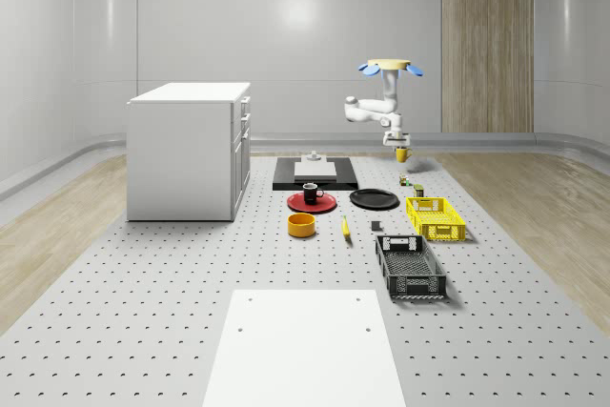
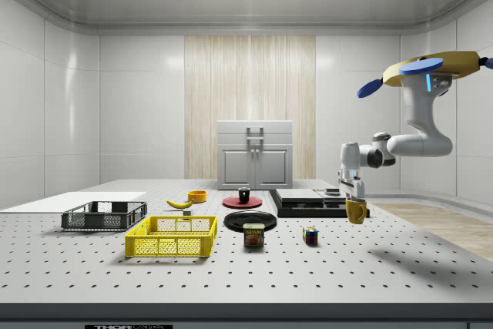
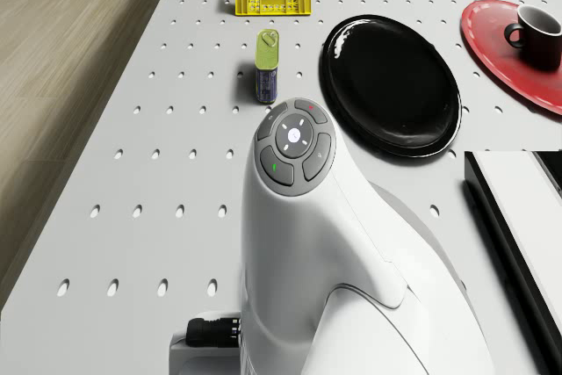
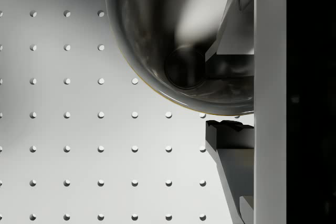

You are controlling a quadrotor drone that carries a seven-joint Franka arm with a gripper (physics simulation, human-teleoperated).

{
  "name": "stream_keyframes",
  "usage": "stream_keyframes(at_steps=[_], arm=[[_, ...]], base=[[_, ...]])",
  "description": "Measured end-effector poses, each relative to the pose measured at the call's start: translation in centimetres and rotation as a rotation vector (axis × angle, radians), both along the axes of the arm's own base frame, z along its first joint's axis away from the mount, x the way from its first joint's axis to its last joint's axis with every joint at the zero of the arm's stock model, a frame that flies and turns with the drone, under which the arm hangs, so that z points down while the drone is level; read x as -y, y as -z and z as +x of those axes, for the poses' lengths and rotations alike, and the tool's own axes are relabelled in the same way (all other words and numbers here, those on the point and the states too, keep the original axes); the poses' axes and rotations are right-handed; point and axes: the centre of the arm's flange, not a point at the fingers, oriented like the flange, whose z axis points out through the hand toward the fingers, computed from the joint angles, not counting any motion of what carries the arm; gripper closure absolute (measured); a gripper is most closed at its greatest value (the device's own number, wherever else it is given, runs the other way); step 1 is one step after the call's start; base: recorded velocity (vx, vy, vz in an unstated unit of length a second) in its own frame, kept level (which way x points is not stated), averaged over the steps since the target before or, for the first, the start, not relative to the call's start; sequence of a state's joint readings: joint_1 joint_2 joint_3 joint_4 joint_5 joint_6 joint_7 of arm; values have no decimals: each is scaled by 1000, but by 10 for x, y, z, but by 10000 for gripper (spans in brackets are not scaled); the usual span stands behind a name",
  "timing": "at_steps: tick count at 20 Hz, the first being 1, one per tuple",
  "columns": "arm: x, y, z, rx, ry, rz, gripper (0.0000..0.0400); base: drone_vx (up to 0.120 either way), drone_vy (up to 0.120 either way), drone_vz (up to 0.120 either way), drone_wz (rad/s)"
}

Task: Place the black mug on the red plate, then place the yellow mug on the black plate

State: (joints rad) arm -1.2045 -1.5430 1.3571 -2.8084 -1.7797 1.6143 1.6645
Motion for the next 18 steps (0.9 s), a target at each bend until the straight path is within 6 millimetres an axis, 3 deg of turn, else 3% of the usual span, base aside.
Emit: stream_keyframes(at_steps=[18], arm=[[0,5,0,0,0,0,290]], base=[[120,-120,0,0]])
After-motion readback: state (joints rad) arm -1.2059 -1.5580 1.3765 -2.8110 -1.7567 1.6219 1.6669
